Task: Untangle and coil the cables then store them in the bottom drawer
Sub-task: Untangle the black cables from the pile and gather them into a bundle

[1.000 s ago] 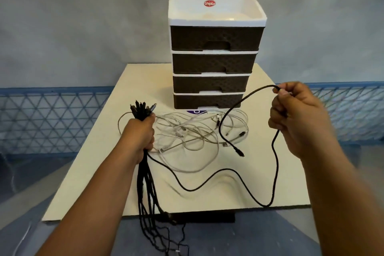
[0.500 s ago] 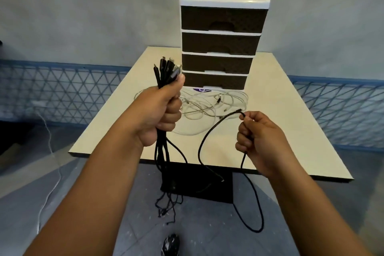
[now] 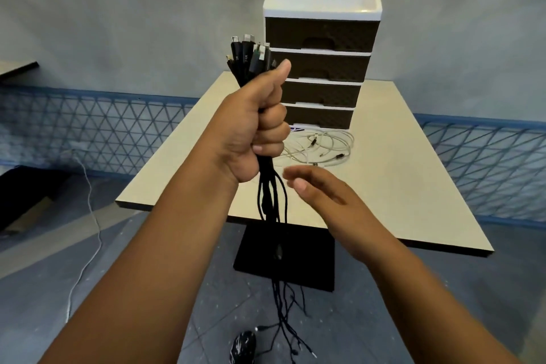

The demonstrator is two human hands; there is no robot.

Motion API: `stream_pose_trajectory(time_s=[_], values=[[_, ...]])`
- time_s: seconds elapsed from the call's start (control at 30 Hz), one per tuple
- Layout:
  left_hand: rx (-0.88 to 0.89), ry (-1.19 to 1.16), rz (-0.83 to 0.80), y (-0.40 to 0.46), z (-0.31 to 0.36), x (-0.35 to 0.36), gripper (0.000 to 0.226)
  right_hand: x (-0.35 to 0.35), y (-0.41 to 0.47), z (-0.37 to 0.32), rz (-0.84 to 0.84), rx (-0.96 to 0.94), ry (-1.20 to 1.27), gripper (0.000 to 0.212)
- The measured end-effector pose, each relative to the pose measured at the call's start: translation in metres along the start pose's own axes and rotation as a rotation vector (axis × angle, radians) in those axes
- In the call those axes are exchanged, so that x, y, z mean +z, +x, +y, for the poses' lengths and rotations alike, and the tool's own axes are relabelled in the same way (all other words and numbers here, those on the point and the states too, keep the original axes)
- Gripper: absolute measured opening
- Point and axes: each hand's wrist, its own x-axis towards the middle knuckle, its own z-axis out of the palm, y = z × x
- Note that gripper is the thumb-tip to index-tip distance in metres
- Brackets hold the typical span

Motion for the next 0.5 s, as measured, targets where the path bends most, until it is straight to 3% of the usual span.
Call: stream_pose_trajectory(time_s=[0.07, 0.2, 0.37, 0.5], values=[[0.025, -0.059, -0.007, 0.004, -0.003, 0.01, 0.052, 0.012, -0.002, -0.009, -0.096, -0.015, 0.133, 0.038], [0.07, -0.234, 0.064, 0.014, 0.002, 0.011, 0.055, 0.03, -0.004, 0.013, -0.125, 0.04, 0.187, 0.018], [0.039, -0.529, 0.225, 0.03, 0.003, -0.018, 0.054, 0.005, -0.001, 0.034, -0.292, 0.084, 0.264, 0.026], [0.082, -0.603, 0.301, 0.039, 0.001, -0.035, 0.055, -0.007, 0.011, 0.049, -0.382, 0.194, 0.295, 0.03]])
